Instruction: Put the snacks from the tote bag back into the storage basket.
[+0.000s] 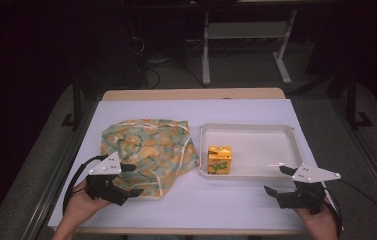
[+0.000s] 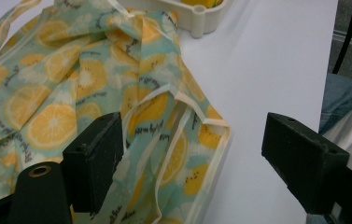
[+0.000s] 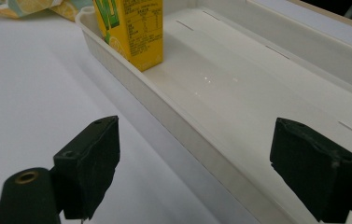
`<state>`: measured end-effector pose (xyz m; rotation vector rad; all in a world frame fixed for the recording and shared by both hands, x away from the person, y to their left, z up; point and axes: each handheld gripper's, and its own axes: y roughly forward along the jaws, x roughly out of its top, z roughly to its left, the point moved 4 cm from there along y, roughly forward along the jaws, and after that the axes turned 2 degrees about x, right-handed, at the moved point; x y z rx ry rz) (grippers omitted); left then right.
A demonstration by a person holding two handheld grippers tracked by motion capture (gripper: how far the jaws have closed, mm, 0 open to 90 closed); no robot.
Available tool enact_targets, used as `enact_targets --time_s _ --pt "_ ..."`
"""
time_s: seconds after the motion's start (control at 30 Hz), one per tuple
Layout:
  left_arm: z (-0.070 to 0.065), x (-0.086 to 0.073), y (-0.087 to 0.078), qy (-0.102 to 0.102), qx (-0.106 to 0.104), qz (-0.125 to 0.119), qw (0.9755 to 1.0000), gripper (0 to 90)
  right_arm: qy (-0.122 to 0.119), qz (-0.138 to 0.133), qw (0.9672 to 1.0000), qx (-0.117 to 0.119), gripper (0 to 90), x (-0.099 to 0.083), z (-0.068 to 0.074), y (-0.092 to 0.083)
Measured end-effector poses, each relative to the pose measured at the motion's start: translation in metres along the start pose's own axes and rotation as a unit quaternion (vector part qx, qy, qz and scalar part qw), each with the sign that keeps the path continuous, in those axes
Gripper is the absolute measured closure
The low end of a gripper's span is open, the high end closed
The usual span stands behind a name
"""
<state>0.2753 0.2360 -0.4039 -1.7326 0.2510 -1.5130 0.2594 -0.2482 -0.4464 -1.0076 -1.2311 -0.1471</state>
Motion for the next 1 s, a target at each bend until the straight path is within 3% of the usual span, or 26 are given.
enact_targets --time_s 0.43,0.7,1.0 --pt "-0.002 -0.023 -0.003 -0.024 0.011 0.001 0.9996 20.4 0.004 0.003 1.0000 0.000 15.5 -0.001 0.000 0.001" --pt "-0.009 -0.032 -0.007 -0.014 0.022 -0.003 0.9996 20.4 0.005 -0.002 1.0000 -0.003 15.2 -0.002 0.000 -0.002" --pt "-0.012 -0.036 -0.012 -0.020 0.025 -0.019 0.9993 20.4 -0.001 0.004 1.0000 0.008 14.9 -0.002 0.003 0.002"
